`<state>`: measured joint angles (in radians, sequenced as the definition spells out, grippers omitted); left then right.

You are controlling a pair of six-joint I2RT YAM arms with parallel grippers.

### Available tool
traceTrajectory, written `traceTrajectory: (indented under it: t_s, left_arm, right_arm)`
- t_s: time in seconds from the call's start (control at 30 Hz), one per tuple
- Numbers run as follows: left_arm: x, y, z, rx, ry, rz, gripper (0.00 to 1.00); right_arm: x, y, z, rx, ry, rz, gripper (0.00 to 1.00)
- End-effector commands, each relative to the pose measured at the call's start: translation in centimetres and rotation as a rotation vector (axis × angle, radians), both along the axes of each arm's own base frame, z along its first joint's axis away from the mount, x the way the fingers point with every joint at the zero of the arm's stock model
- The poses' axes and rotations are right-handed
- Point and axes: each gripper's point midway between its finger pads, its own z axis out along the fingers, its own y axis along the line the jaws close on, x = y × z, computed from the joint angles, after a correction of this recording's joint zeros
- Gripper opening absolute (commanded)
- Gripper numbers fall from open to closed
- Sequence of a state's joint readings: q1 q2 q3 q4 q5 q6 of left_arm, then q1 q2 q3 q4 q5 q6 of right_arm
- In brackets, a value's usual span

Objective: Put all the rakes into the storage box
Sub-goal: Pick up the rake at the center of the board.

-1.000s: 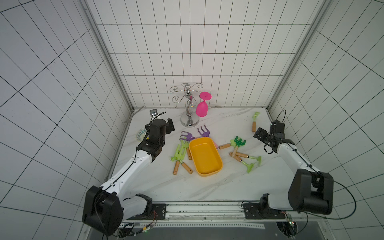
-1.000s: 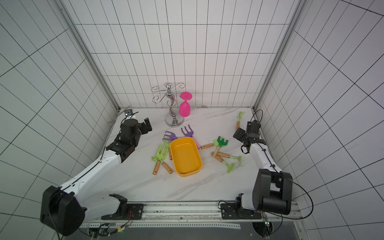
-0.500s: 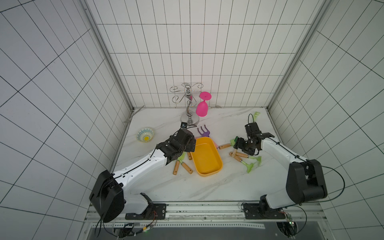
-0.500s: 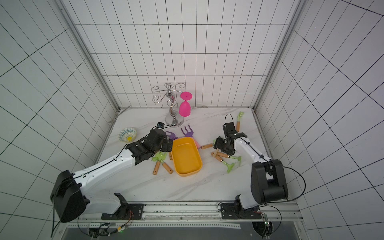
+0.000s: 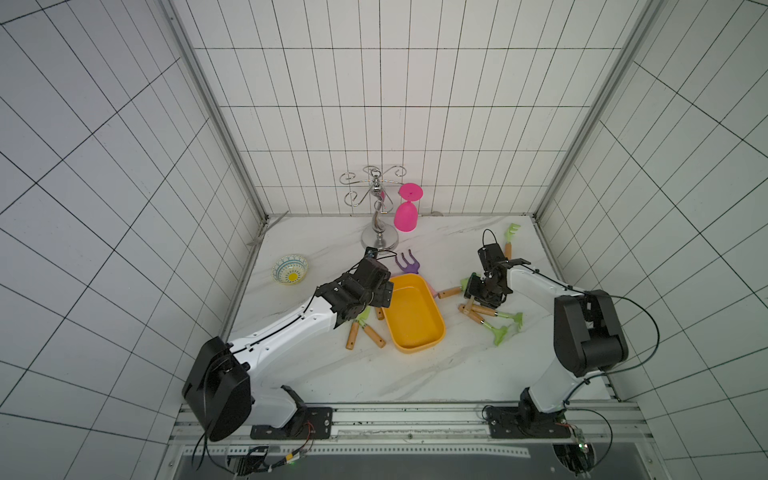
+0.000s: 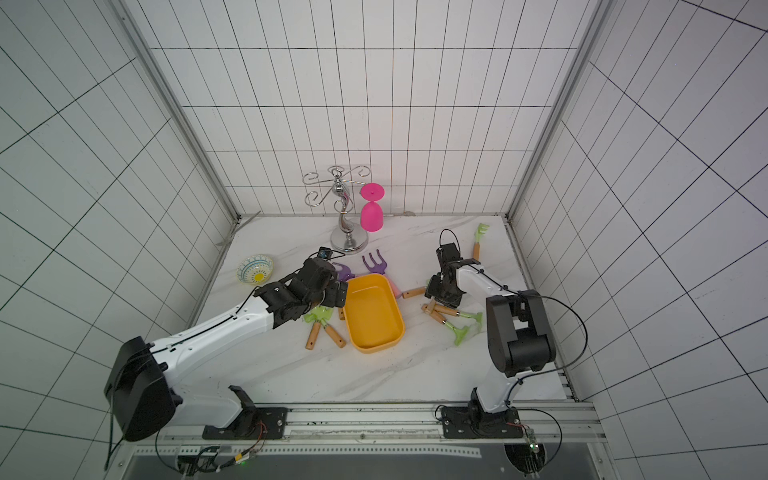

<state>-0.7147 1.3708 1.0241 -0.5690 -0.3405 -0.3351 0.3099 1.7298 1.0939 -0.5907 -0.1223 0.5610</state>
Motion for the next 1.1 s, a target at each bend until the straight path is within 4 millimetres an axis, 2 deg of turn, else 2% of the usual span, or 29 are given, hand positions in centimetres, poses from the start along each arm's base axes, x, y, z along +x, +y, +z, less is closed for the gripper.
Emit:
traceTrajectory:
  t_s: [0.0, 0.07, 0.13, 0.2, 0.43, 0.6, 0.7, 0.77, 0.83, 0.9, 0.97, 1.07]
  left_arm:
    - [0.1, 0.1, 0.1, 0.024, -0.002, 0.005, 0.99]
    - [0.1, 0.3, -0.1, 0.036, -0.002, 0.011, 0.99]
    - [0.1, 0.4, -0.3, 0.043, 0.001, 0.014, 0.99]
    - [0.2, 0.4, -0.4, 0.047, 0.003, 0.015, 0.99]
    - [0.8, 0.6, -0.1, 0.074, -0.011, 0.034, 0.99]
    - [1.2, 0.2, 0.3, 0.075, -0.014, 0.03, 0.99]
    - [0.9, -1.0, 1.0, 0.03, 0.008, -0.021, 0.99]
    - [0.2, -2.6, 1.7, -0.042, 0.032, -0.099, 0.99]
    - [-0.9, -4.4, 2.4, -0.131, 0.055, -0.189, 0.99]
    - [-1.6, -5.0, 2.9, -0.193, 0.061, -0.221, 0.99]
    - [-2.0, -4.8, 3.3, -0.24, 0.068, -0.222, 0.99]
    - [-1.3, -2.9, 3.6, -0.326, 0.081, -0.14, 0.99]
  right_arm:
    - [0.9, 0.3, 0.1, -0.03, 0.004, 0.02, 0.55]
    - [0.9, 0.5, -0.5, -0.033, 0.017, 0.026, 0.48]
    - [0.9, 0.5, -0.9, -0.04, 0.027, 0.031, 0.46]
    - [1.0, 0.7, -0.9, -0.043, 0.023, 0.037, 0.38]
    - [1.1, 0.5, 1.0, -0.09, -0.063, 0.057, 0.15]
    - [1.0, 0.4, 1.5, -0.099, -0.086, 0.085, 0.08]
    - [0.8, 0.7, 3.3, -0.085, -0.127, 0.111, 0.07]
    - [0.9, 1.6, 5.5, -0.063, -0.187, 0.153, 0.08]
    - [0.7, 3.6, 8.2, -0.012, -0.251, 0.235, 0.08]
    - [0.3, 6.0, 10.3, 0.028, -0.294, 0.306, 0.08]
    - [-0.6, 8.6, 11.8, 0.059, -0.323, 0.392, 0.09]
    - [-2.4, 12.1, 12.9, 0.055, -0.35, 0.513, 0.09]
